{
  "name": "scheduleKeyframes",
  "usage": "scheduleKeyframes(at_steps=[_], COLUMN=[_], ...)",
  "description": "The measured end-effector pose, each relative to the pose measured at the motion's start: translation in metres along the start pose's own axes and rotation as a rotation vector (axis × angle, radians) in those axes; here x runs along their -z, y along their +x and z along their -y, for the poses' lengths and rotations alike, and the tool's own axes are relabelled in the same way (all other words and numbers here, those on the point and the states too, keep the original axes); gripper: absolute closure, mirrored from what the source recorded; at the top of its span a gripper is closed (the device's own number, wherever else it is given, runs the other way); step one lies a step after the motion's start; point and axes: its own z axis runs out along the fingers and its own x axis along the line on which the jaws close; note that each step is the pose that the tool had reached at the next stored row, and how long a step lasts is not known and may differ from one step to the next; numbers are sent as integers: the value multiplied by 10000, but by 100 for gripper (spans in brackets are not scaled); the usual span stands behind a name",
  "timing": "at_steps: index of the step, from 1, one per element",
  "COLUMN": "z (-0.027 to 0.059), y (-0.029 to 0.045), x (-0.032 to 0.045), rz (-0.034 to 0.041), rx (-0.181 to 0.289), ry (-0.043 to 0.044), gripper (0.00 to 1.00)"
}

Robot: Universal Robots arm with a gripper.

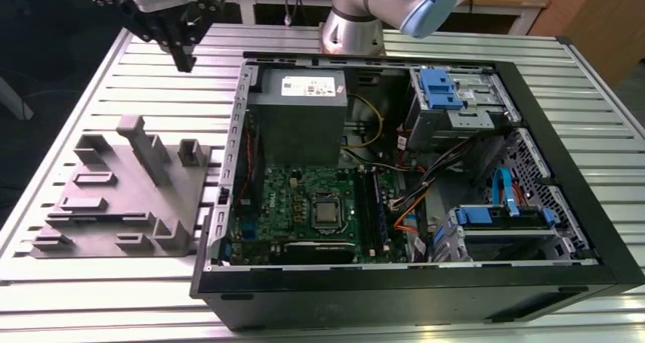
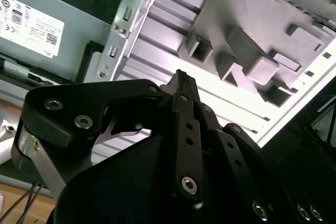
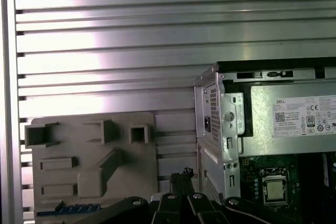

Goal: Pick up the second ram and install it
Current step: 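Reach for the second ram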

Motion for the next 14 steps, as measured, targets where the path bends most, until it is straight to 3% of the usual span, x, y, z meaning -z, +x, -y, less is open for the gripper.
scheduleKeyframes(at_steps=[14], z=[33], y=[434], x=[2], rz=[14], rx=[0], ry=[0], gripper=[93])
